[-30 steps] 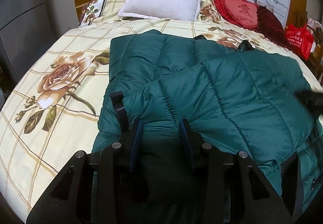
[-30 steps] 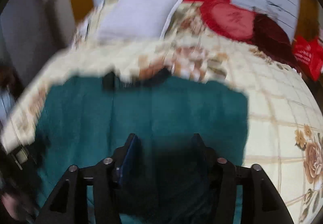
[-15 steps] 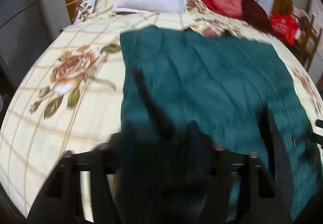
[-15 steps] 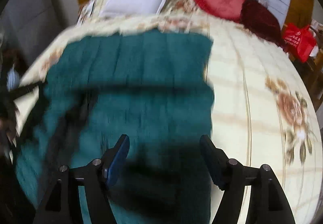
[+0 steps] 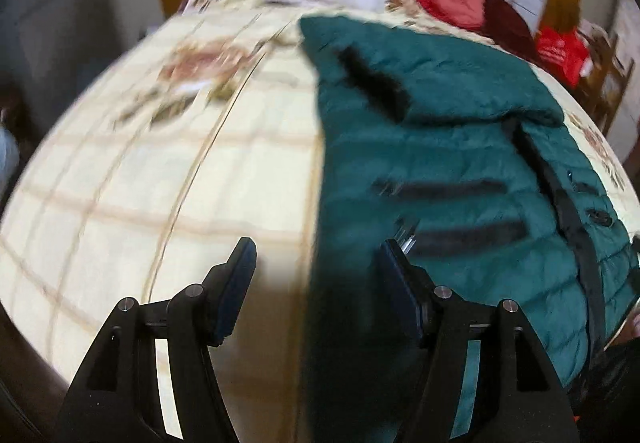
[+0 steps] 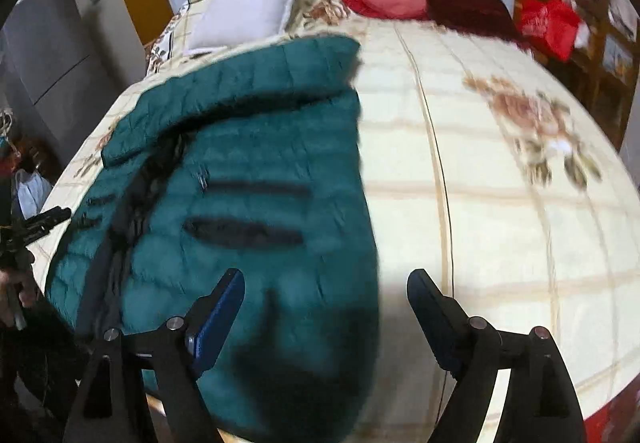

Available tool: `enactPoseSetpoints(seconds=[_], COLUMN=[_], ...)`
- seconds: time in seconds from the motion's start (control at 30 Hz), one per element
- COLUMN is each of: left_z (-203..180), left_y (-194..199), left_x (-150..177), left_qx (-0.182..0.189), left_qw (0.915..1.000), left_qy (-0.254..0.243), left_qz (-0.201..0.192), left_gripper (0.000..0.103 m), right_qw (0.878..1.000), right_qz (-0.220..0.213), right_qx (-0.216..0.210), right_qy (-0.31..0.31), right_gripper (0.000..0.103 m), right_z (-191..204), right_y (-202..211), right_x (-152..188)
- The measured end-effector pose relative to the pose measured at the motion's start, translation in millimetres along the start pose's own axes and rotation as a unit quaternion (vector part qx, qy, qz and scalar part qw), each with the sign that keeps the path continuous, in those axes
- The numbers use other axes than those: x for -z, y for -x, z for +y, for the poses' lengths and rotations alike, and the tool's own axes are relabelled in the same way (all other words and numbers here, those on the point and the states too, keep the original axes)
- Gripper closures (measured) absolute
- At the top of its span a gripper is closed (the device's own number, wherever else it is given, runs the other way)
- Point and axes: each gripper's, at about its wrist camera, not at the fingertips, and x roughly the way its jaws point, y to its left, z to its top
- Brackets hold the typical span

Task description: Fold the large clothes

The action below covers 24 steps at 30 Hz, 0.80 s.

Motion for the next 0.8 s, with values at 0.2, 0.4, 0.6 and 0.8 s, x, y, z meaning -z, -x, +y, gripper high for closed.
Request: enactPoseSetpoints(seconds=[0.2,0.4,0.6,0.8], left_z=[16,14,-4,-28], left_y=[18,31,20,22], left_x=[31,46,56,59], left_qx=[0.017,0.068,0.114,0.165], left_qw=[0.9995,0.9969,0.9934,0.9859], left_qy=[0.023,0.029,0.011,-0.022], left_qz=[-0.016,-0.029,0.001,0.019], left_gripper=[0.039,0.039,0.021,0.011], right_qw=[0.998,0.996,0.996,0.991], right_qz=[-0.004,-0.024,-0.032,-0.019], right_qx=[-0.057,-0.077,-0.074,-0.131], right_qy=[-0.009,0.036,0.042,0.037], right_gripper=[0.020,0.012,0.009,0.009], right_z=[5,29,33,30], right_y=[-12,-19,-23,-13], right_x=[29,39,39,50])
